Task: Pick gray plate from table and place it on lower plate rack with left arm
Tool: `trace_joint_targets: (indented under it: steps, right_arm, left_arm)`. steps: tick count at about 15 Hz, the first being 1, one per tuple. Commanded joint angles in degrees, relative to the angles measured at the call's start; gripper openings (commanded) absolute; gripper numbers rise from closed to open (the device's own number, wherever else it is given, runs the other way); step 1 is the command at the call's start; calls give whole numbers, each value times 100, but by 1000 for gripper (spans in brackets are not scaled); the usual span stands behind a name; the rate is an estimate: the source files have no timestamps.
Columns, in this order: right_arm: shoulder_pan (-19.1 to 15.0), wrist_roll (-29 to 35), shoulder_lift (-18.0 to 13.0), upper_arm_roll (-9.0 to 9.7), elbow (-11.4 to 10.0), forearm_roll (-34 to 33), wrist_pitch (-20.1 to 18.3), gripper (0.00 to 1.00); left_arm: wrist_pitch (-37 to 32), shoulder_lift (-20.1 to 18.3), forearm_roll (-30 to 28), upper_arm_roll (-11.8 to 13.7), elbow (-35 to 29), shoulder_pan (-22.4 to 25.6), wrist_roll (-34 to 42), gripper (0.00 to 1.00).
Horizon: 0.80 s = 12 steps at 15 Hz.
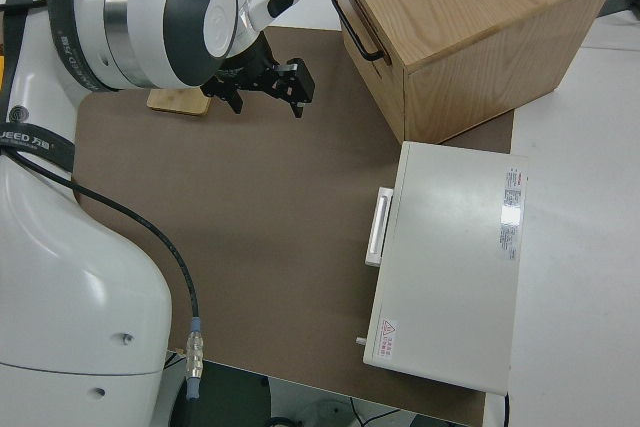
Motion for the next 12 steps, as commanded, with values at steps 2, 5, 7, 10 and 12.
trace_joint_targets:
  steps: [2, 5, 7, 10, 12]
  right_arm:
    - [-12, 22, 11, 18, 29, 24, -34, 983]
    - [-12, 22, 11, 18, 29, 24, -34, 983]
    - [-12, 22, 11, 18, 29, 24, -34, 983]
    - [-12, 22, 11, 18, 29, 24, -34, 983]
    - [-12, 22, 11, 18, 29, 16, -34, 983]
  left_arm:
    - [-107, -25, -90, 14, -48, 32, -22, 995]
    - [-2, -17, -90, -3, -242, -38, -30, 995]
    - [33, -17, -90, -30, -330, -38, -31, 995]
    - [226, -52, -90, -21, -593, -12, -57, 995]
    - [489, -148, -90, -21, -891, 23, -92, 995]
